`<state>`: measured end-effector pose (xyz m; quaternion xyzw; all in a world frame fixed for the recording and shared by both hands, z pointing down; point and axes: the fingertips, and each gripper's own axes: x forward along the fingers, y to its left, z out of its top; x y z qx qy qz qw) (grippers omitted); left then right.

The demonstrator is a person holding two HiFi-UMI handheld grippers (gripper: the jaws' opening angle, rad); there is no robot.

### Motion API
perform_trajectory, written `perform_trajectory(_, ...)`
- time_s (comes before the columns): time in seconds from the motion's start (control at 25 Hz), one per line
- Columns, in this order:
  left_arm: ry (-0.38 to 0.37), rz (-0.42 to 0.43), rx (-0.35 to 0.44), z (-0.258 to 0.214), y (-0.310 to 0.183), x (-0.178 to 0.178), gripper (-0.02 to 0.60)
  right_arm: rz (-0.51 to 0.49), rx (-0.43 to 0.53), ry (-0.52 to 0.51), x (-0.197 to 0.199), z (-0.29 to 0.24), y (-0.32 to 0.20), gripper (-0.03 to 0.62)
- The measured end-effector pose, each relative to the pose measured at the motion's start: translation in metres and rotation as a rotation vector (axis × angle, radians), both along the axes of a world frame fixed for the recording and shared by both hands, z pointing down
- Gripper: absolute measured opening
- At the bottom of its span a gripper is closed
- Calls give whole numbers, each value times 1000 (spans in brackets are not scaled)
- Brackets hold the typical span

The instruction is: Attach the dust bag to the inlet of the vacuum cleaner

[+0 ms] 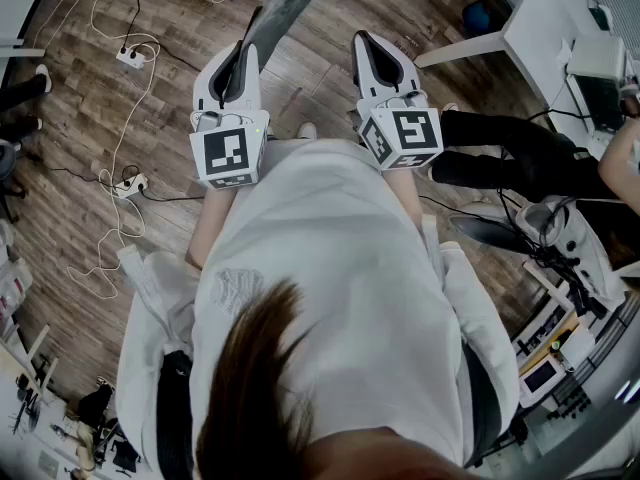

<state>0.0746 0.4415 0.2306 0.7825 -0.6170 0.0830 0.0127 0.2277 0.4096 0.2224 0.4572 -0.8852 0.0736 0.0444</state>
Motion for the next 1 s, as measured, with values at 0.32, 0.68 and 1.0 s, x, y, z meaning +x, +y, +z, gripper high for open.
perform_trajectory(0.32,-6,3,-1,-1,-1,13,40,-13,3,-2,8,-1,-1,3)
perform_trajectory(0.68,-3,-32,-5,0,9,19,40,-46,17,-7,15,-2,6,2)
perform_trajectory(1.0,20,-71,-15,2,17,17,40,-120,49,-20,8,-6,17,3)
